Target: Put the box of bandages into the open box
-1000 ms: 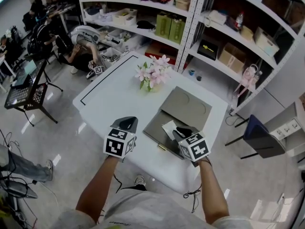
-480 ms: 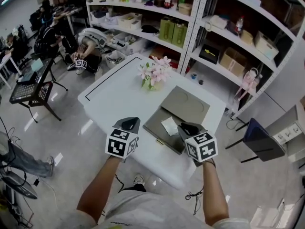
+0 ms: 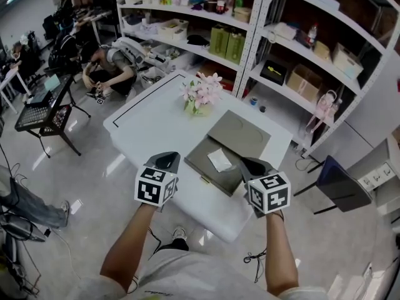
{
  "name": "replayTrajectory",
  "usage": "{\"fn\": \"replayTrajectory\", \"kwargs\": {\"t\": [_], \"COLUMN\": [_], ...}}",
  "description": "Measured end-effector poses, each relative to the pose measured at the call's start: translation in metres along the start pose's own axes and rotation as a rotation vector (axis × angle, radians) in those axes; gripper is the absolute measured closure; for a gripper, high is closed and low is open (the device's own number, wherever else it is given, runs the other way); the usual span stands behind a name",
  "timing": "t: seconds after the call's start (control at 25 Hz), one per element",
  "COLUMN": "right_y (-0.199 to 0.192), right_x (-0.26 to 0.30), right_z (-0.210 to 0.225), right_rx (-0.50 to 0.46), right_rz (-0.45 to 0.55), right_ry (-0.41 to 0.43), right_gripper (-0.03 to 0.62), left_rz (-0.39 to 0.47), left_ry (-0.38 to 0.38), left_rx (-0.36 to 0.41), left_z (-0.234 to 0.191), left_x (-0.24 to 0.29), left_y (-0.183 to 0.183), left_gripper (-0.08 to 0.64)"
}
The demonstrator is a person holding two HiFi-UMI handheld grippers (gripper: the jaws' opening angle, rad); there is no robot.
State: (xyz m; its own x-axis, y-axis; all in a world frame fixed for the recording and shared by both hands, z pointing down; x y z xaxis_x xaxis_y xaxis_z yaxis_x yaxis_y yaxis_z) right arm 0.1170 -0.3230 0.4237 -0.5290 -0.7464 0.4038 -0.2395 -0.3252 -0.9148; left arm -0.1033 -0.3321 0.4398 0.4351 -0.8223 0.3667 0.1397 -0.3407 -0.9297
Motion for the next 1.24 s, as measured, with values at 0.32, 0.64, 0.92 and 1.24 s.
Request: {"fn": "replayTrajectory", "kwargs": {"t": [0.32, 0.64, 0.92, 1.24], "right_y": [0.002, -0.003, -0.004, -0.007], "right_x": [-0.027, -0.039, -0.045, -0.044], "right_z": [0.008, 0.011, 0.014, 0.013], "right_rx": [0.029, 0.052, 0.054, 0.054], "right_rz": [0.073, 0.088, 0.089, 0.084], "right_ry": [-0.048, -0.063, -0.069, -0.07], "right_gripper": [0.588, 0.588, 0.588, 0.588], "left_rz": [0.003, 0.004, -0.002, -0.003], "left_ry": [0.003, 0.001, -0.003, -0.013], "left_rx": [0.004, 0.011, 0.012, 0.015], "left_z": [0.016, 0.023, 0.026, 0.028], "left_x": [-0.006, -0.009, -0.008, -0.005], "left_y": [0.0, 0.0, 0.0, -0.002], "left_gripper": [0.557, 0.557, 0.557, 0.557]}}
Point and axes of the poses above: the fingertips, and each gripper's own axes: x forward along the fingers, z to its right, y out of its top, the point moved 3 cm from there along -x, backward along the fingers, and after that the axes turned 3 degrees about z, right-handed, at the moved point
